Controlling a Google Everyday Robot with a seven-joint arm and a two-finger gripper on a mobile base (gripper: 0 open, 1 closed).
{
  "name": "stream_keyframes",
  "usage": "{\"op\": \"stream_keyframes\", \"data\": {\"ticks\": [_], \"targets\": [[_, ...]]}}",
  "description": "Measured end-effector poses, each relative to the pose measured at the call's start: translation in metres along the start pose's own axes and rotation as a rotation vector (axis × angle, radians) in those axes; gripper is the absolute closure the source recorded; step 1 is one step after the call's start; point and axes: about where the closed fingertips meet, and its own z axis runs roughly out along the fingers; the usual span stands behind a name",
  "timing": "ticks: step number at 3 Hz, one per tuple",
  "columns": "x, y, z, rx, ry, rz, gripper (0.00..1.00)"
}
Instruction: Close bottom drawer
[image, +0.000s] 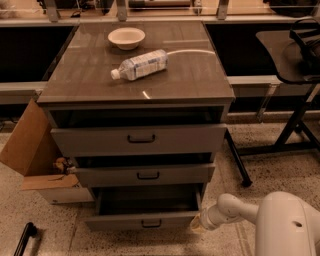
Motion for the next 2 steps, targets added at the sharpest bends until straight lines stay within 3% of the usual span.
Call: {"op": "stream_keyframes", "data": {"ticks": [2], "targets": [[-0.003, -0.047, 0.016, 0.071, -0.040, 0.005, 1.00]]}}
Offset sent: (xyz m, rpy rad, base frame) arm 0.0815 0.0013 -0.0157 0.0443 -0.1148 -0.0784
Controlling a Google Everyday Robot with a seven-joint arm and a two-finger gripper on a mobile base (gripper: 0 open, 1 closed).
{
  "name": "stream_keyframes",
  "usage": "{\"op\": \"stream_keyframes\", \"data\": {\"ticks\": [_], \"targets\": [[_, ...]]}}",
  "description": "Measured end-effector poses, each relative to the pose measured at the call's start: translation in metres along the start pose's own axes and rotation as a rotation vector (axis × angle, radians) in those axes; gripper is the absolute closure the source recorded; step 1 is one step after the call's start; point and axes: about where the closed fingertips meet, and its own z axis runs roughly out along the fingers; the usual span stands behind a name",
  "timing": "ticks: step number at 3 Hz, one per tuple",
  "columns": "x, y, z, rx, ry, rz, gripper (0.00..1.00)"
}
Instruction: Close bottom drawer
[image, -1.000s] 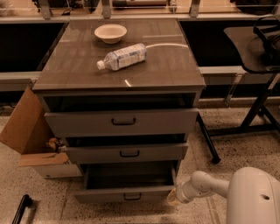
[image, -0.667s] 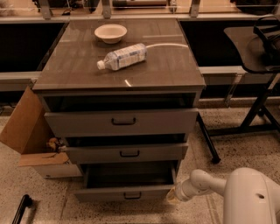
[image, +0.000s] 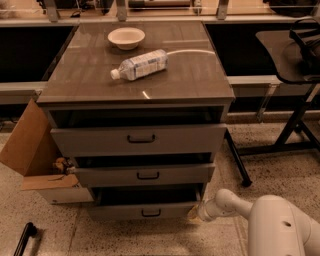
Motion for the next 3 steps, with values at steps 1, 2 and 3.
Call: {"op": "stream_keyframes", "data": {"ticks": [1, 2, 3], "targets": [[-0.005, -0.023, 0.002, 0.043, -0.028, 0.000, 1.00], [-0.012, -0.044, -0.002, 0.086, -0.060, -0.007, 1.00], [-0.019, -0.060, -0.007, 0.112, -0.090, -0.013, 1.00]]}}
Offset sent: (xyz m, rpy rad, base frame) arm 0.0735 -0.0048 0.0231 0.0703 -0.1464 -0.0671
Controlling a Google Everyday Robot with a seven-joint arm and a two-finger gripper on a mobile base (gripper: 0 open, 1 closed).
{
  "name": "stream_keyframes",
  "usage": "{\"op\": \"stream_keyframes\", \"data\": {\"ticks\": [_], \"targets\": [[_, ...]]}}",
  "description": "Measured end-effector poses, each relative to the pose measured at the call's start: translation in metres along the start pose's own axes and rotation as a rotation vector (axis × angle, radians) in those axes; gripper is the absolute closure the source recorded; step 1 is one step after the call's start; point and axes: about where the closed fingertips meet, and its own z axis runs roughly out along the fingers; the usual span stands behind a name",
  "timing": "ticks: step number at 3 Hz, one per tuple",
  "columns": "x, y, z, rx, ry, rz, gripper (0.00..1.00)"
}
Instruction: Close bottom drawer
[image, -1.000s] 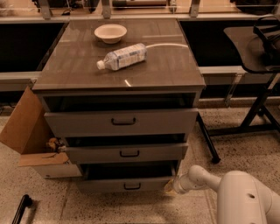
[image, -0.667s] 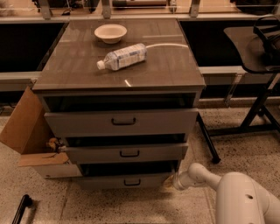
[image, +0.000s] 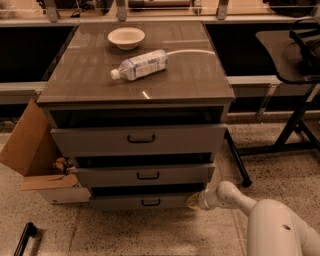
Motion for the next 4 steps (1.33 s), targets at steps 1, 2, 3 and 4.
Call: {"op": "stream_keyframes", "data": {"ticks": [1, 2, 3, 4], "targets": [[-0.005, -0.011, -0.001, 0.011, -0.022, -0.004, 1.00], [-0.009, -0.018, -0.001, 0.012, -0.038, -0.009, 1.00], [-0.012, -0.017, -0.007, -0.007, -0.059, -0.024, 1.00], [-0.014, -0.008, -0.017, -0.039, -0.072, -0.045, 1.00]]}}
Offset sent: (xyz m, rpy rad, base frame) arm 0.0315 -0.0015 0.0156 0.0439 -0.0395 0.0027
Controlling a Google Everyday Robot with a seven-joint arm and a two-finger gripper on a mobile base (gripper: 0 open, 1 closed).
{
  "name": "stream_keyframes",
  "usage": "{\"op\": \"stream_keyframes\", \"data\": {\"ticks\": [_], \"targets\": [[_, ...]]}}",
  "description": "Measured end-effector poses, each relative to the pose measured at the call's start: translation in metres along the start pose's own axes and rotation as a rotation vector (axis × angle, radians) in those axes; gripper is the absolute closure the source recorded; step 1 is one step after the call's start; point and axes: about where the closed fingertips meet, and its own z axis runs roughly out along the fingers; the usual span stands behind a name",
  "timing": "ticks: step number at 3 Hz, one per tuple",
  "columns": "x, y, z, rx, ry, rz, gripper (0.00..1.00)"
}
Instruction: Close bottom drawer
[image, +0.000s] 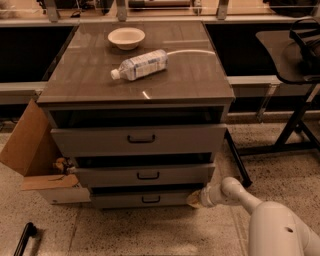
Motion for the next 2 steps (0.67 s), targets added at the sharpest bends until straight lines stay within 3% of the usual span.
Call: {"op": "stream_keyframes", "data": {"ticks": [1, 2], "targets": [[-0.004, 0.026, -0.028, -0.060, -0.033, -0.035, 1.00], [-0.011, 0.051, -0.062, -0.081, -0.049, -0.081, 1.00]]}}
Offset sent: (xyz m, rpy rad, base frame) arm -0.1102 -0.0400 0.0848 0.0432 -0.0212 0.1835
